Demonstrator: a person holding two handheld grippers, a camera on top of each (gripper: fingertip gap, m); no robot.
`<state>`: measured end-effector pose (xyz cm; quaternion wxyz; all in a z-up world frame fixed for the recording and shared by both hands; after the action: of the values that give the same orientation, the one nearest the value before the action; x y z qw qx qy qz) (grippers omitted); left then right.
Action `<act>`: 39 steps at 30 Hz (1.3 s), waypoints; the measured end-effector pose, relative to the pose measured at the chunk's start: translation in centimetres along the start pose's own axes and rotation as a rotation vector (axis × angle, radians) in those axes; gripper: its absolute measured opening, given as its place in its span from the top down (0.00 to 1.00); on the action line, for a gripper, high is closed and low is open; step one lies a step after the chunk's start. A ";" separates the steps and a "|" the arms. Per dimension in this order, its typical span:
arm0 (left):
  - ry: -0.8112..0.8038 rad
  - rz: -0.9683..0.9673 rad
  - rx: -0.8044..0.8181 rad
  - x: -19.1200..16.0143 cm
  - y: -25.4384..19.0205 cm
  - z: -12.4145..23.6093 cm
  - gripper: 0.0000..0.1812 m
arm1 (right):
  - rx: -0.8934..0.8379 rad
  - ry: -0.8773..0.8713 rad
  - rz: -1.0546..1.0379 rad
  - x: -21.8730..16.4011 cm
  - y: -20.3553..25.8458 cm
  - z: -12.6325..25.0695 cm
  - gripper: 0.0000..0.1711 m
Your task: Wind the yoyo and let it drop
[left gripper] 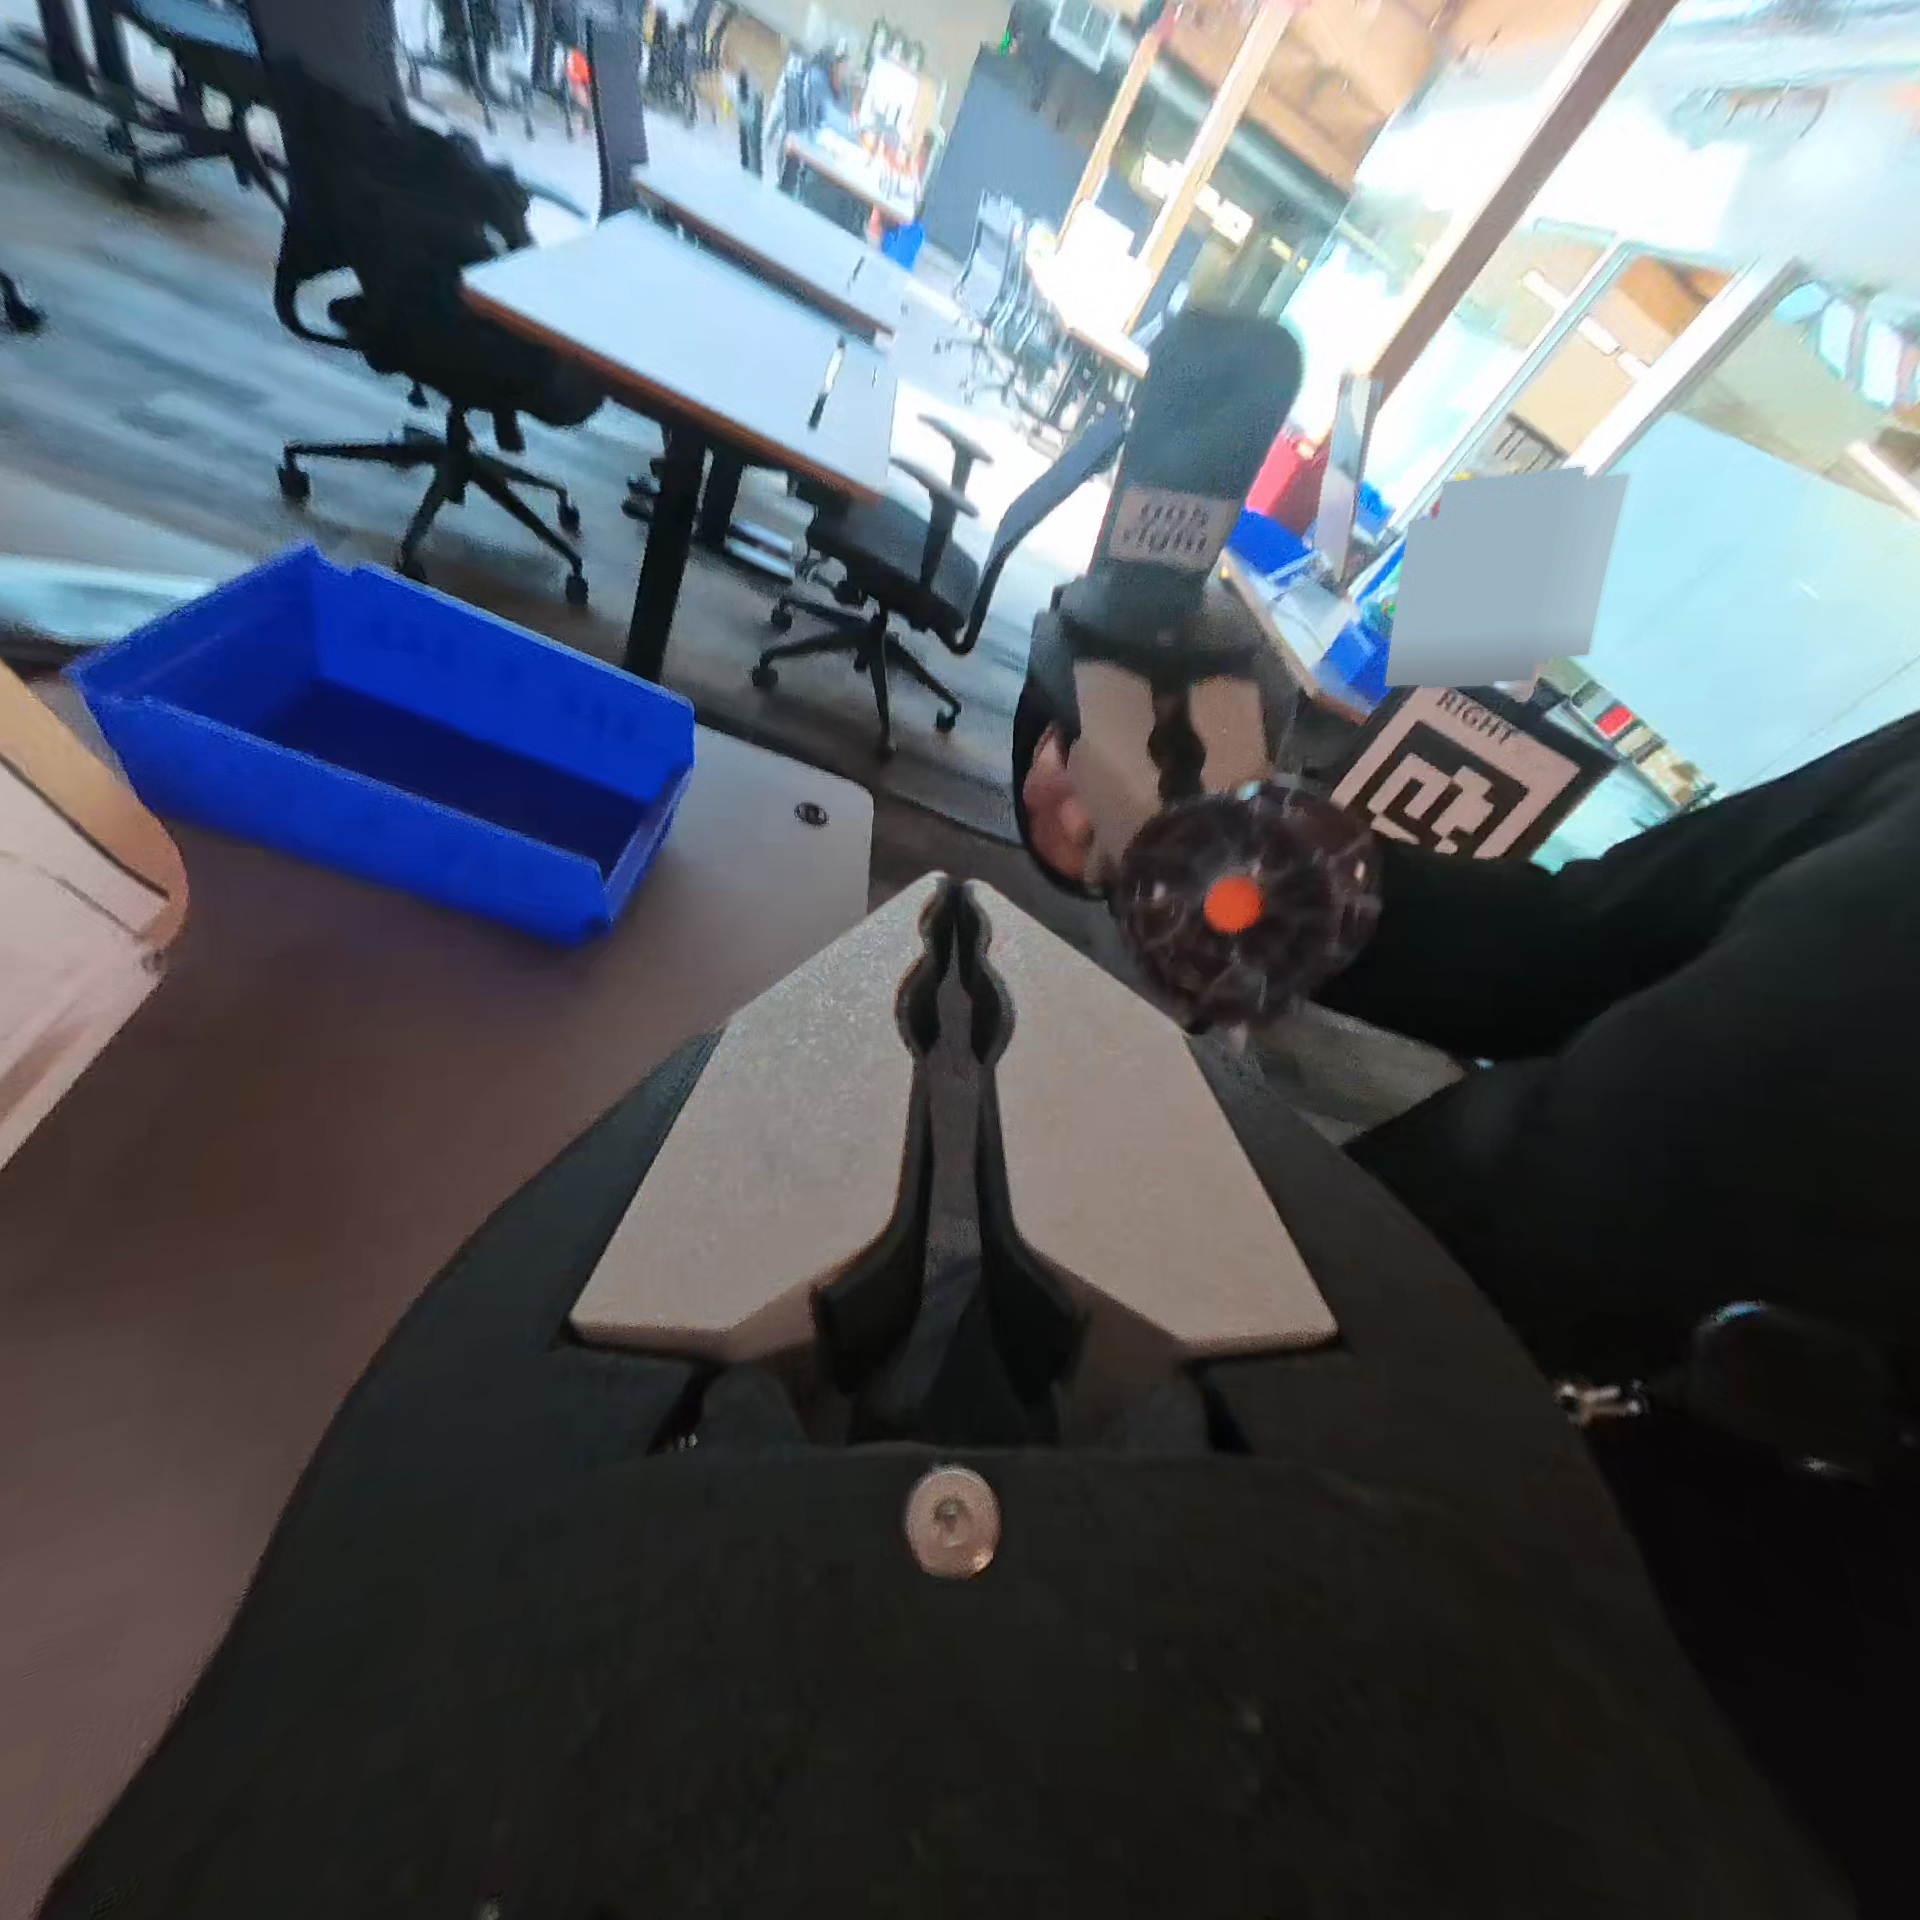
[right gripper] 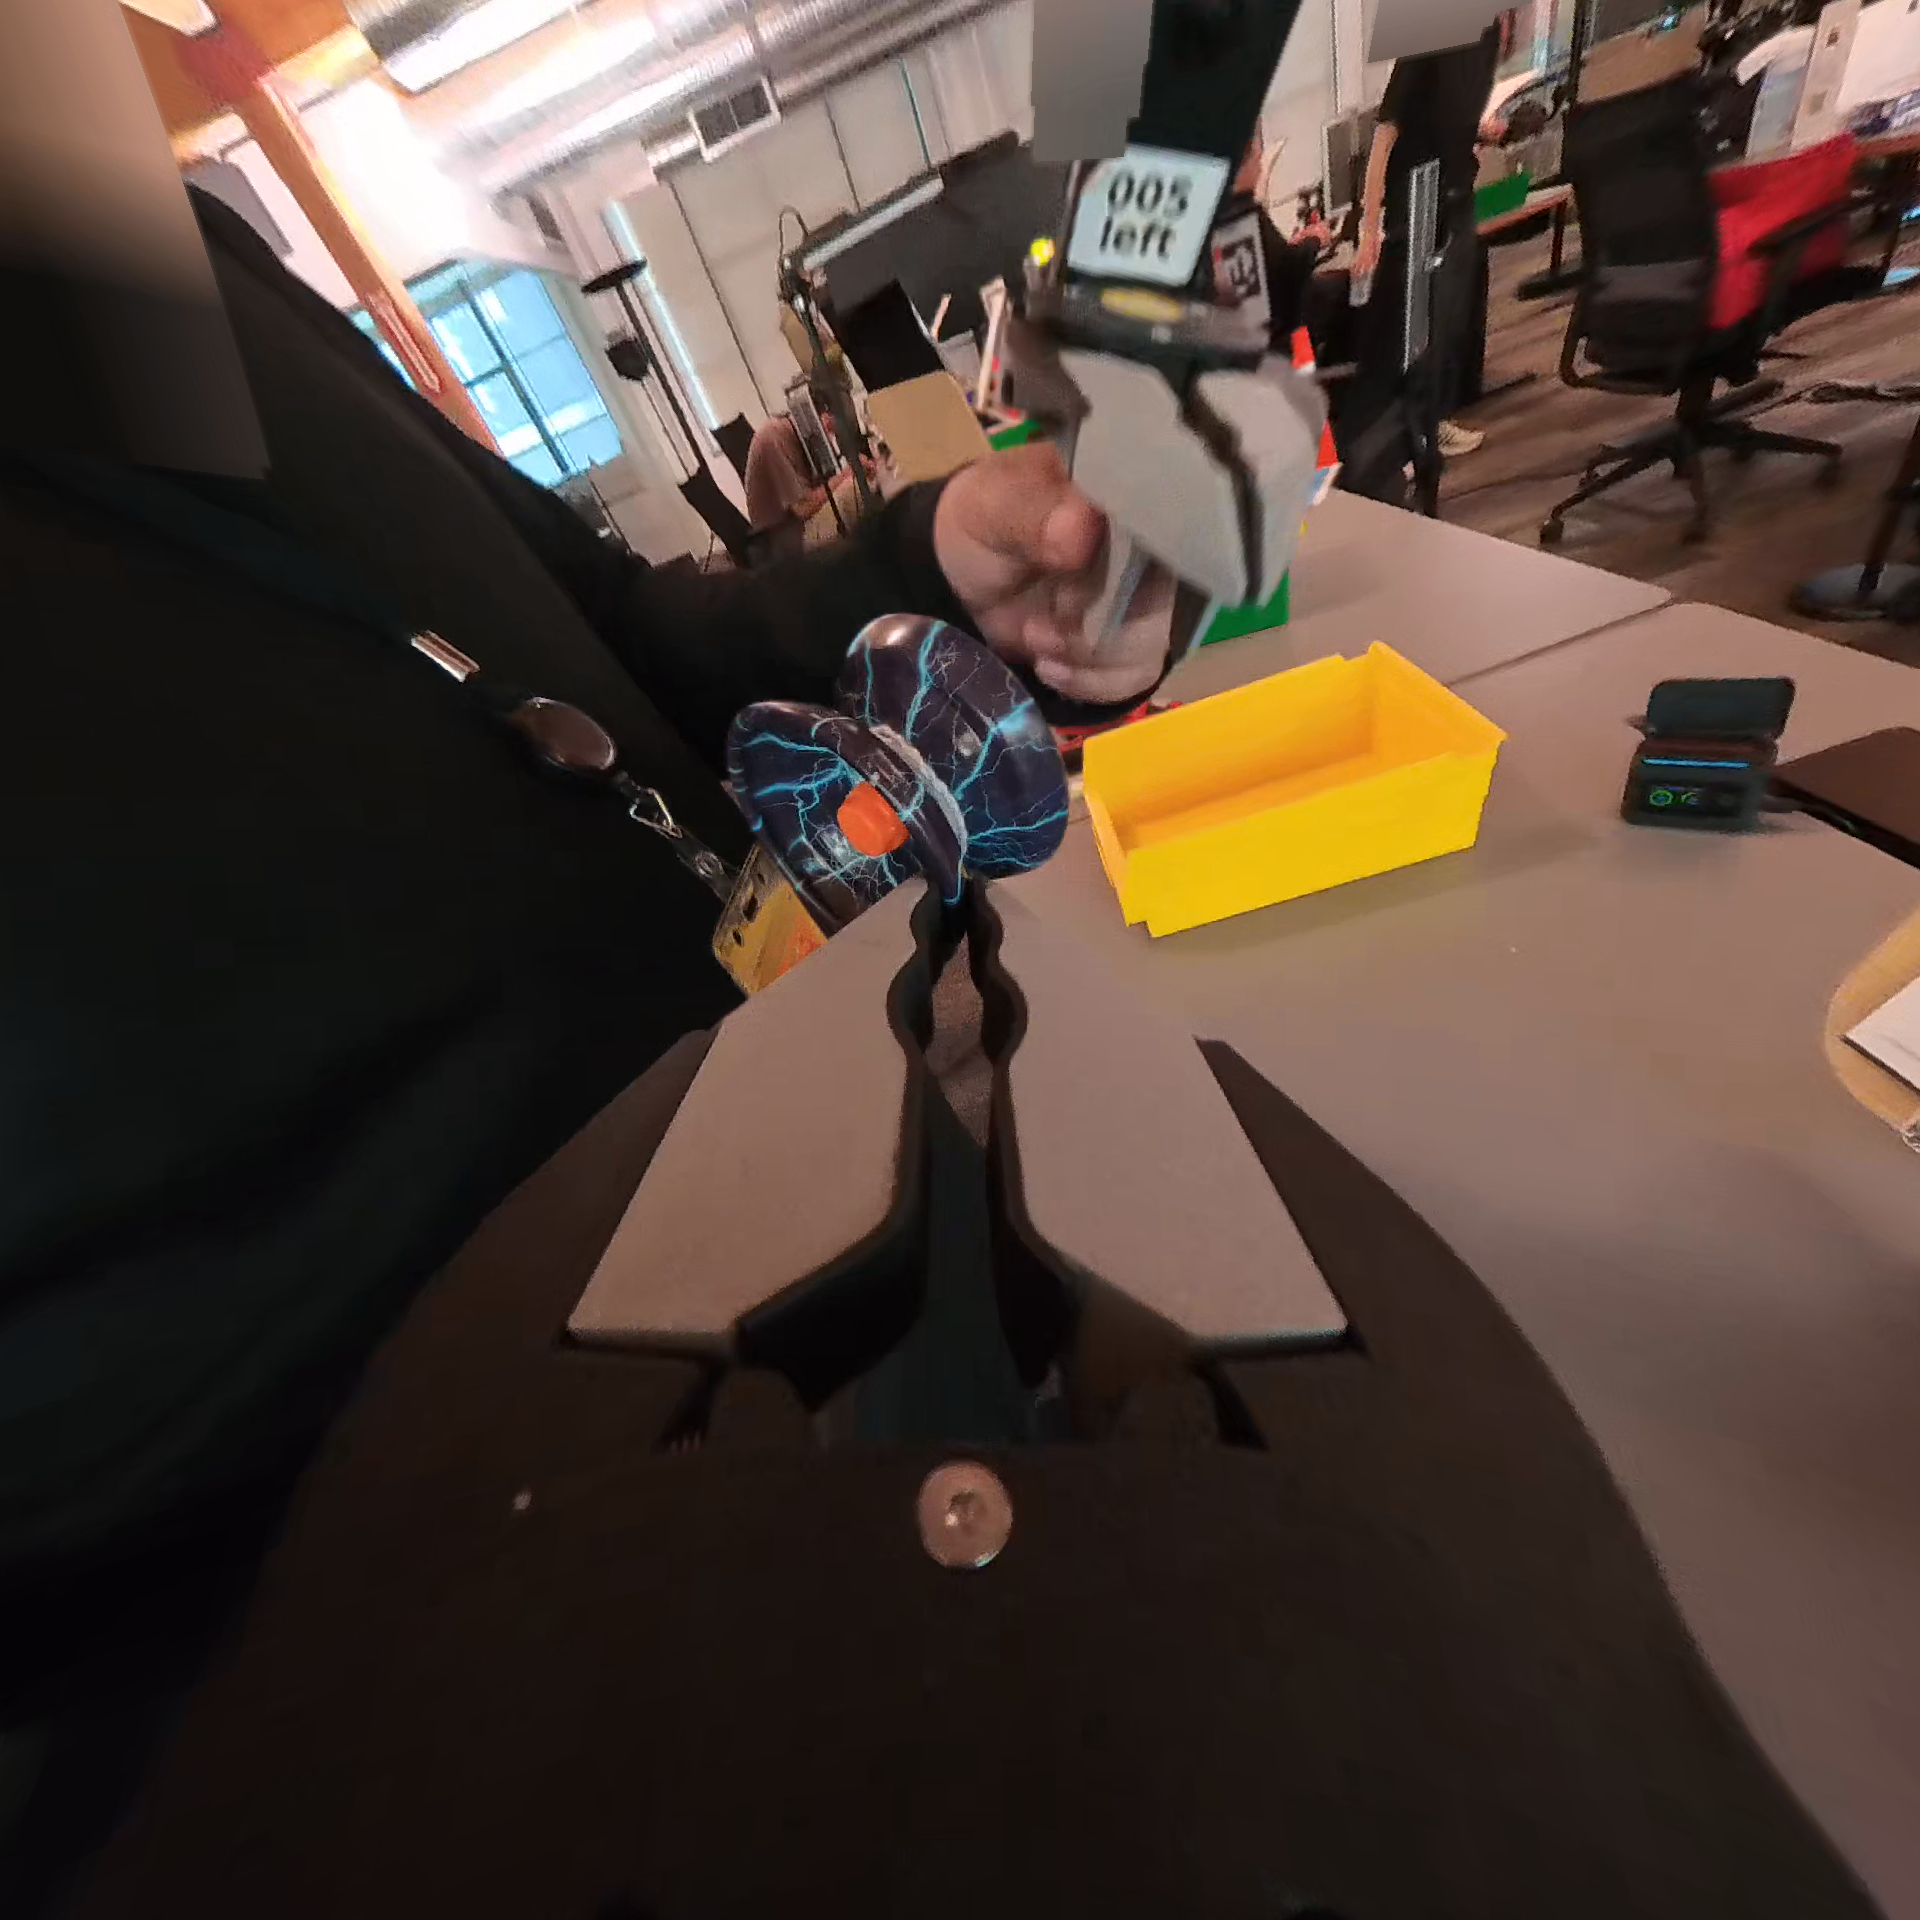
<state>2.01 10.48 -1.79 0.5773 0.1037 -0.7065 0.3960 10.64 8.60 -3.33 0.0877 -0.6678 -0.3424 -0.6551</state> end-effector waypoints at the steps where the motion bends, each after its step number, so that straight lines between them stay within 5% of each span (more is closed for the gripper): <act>1: 0.016 0.029 -0.020 -0.6 -0.1 0.1 1.00 | -0.008 -0.006 -0.002 0.2 -0.2 0.1 1.00; 5: -0.003 0.249 -0.282 -1.5 -3.8 0.5 0.95 | -0.073 0.013 0.031 0.4 -0.9 0.6 1.00; 8: 0.003 0.317 -0.333 -2.1 -5.1 0.2 0.78 | -0.108 0.004 0.066 1.0 -1.2 0.5 1.00; 11: 0.011 0.290 -0.313 -2.4 -5.5 -0.5 0.77 | -0.113 0.014 0.065 1.0 -1.4 0.0 1.00; 20: -0.010 0.156 -0.272 -1.7 -6.5 -0.7 1.00 | -0.100 0.002 0.030 0.1 -1.4 -1.0 1.00; 39: -0.111 0.080 -0.275 1.2 -7.2 -0.6 1.00 | -0.063 -0.157 -0.049 2.0 -1.5 -0.8 0.98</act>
<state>6.41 6.47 2.42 0.5299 0.0173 -0.7884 0.3120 8.94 9.89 -1.85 0.0232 -0.7110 -0.3437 -0.6131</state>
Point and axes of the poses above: each gripper's, where its closed fingertips meet, z back along the fingers, x out of its top, y = z × x across the jaws, the point moved 1 cm from there along z, back along the fingers, and after that the axes turned 14 degrees about -y, right-handed, at the moved point
